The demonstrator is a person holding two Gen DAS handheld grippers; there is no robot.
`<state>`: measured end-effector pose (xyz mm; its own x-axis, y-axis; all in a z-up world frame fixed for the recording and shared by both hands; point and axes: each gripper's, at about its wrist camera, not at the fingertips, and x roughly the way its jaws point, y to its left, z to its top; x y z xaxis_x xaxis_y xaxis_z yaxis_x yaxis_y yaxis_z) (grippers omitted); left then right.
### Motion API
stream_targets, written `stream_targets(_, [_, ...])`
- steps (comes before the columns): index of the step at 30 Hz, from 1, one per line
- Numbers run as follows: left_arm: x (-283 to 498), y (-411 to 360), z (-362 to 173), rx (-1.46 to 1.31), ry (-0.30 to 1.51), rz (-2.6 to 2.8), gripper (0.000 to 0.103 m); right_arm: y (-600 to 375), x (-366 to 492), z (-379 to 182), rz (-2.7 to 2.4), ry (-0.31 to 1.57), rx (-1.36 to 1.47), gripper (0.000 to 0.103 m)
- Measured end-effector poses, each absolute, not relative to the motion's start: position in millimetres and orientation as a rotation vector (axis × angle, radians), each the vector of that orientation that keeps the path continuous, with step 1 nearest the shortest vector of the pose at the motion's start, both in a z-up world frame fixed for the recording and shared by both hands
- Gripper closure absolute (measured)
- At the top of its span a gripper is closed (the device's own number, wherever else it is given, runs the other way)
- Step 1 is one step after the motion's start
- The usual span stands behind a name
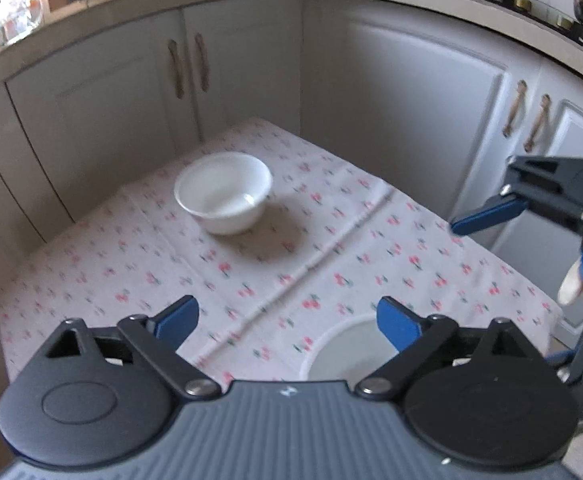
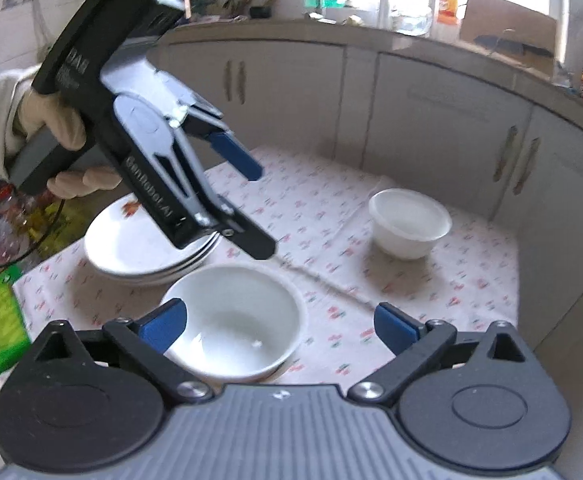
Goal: Organize plates and bowls
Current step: 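Open the left tool and move it toward the last white bowl, then close the left tool on the last white bowl's rim and lift it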
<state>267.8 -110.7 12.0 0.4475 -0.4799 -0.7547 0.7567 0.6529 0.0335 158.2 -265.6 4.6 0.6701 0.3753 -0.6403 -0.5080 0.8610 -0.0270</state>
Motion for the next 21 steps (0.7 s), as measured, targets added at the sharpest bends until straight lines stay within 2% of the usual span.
stream_targets(9, [334.5, -119.8, 19.1, 0.342, 0.795, -0.764, 0.007, -294.4, 214.6, 19.5, 0.416, 0.654, -0.239, 0.001])
stream_targets(21, [453.4, -153.1, -5.0, 0.305, 0.904, -0.761, 0.010, -308.6, 319.1, -15.9, 0.429, 0.761, -0.242, 0.002])
